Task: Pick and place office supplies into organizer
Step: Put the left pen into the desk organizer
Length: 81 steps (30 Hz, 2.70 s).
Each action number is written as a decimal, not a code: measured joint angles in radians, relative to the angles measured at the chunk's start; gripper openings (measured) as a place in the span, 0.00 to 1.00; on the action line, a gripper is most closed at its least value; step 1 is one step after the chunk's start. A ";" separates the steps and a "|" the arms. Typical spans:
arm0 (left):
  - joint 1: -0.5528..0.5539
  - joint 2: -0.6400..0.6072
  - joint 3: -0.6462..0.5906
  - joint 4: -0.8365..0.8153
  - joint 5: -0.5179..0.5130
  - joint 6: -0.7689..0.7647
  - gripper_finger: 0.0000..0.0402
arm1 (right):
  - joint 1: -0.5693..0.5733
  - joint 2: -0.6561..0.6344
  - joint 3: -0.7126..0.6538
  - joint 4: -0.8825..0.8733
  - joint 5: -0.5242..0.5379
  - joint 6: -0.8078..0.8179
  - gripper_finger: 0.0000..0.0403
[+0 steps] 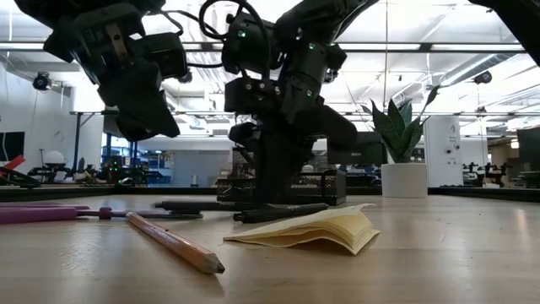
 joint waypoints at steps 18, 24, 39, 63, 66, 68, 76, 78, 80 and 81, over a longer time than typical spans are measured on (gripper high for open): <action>-0.007 0.000 -0.007 0.042 0.044 -0.049 0.00 | 0.000 -0.002 -0.032 0.047 -0.001 0.019 0.07; -0.020 0.109 0.001 0.180 0.047 -0.088 0.05 | 0.000 -0.002 -0.035 0.053 -0.002 0.053 0.07; -0.034 0.307 0.093 0.122 0.012 -0.127 0.33 | 0.000 0.000 -0.037 0.080 0.002 0.103 0.07; -0.113 0.309 0.079 0.037 -0.181 -0.074 0.33 | -0.002 0.004 -0.039 0.165 0.035 0.237 0.07; -0.113 0.309 0.073 -0.004 -0.208 -0.075 0.33 | -0.002 0.004 -0.039 0.168 0.034 0.237 0.07; -0.113 0.309 0.072 -0.009 -0.212 -0.074 0.33 | -0.002 0.004 -0.039 0.168 0.034 0.237 0.07; -0.113 0.366 0.077 0.010 -0.232 -0.074 0.29 | -0.002 0.004 -0.039 0.187 0.032 0.241 0.07; -0.113 0.388 0.080 0.010 -0.228 -0.074 0.25 | -0.002 0.004 -0.039 0.197 0.032 0.261 0.07; -0.113 0.403 0.087 0.009 -0.228 -0.073 0.19 | -0.002 0.003 -0.039 0.198 0.032 0.274 0.07; -0.113 0.405 0.089 0.009 -0.228 -0.073 0.16 | -0.002 0.003 -0.039 0.198 0.031 0.280 0.07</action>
